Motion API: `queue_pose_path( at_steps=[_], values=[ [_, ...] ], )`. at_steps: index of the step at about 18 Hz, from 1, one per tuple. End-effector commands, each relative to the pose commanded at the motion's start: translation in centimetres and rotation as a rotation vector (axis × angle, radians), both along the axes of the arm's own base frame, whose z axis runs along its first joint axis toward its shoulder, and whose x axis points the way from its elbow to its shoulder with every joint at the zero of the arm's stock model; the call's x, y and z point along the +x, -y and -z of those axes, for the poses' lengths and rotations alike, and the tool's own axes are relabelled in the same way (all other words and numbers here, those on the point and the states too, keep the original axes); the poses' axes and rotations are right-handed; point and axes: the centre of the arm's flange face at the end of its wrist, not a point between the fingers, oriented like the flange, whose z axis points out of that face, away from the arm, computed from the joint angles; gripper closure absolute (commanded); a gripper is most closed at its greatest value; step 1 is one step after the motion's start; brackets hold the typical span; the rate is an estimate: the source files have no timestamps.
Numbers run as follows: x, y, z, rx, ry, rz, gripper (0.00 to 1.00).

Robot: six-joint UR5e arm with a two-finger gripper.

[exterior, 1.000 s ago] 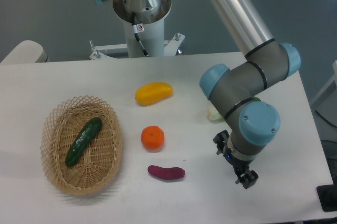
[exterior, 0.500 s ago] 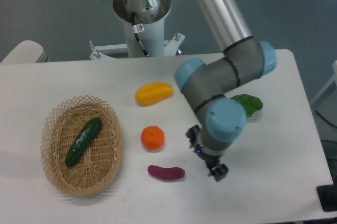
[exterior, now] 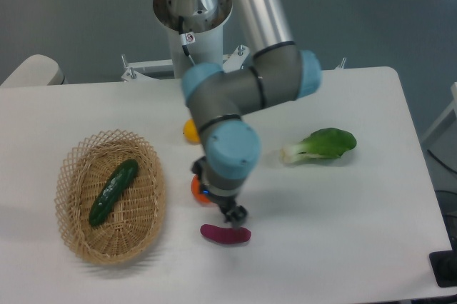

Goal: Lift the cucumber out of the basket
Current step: 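Move the gripper over the wicker basket above the green cucumber, then lower the gripper and close it on the green cucumber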

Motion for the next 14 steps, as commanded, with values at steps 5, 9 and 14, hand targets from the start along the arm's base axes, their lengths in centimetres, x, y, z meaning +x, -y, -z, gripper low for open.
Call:
queue_pose_path(
  at_steps=[5, 9, 14],
  values=[
    [7.7, -0.4, 0.8, -0.03, 0.009, -0.022, 0.0],
    [12.2, 0.4, 2.4, -0.003, -0.016, -0.045, 0.0],
    [16.0, -0.3, 3.5, 0.004, -0.039, -0.135, 0.0]
  ],
)
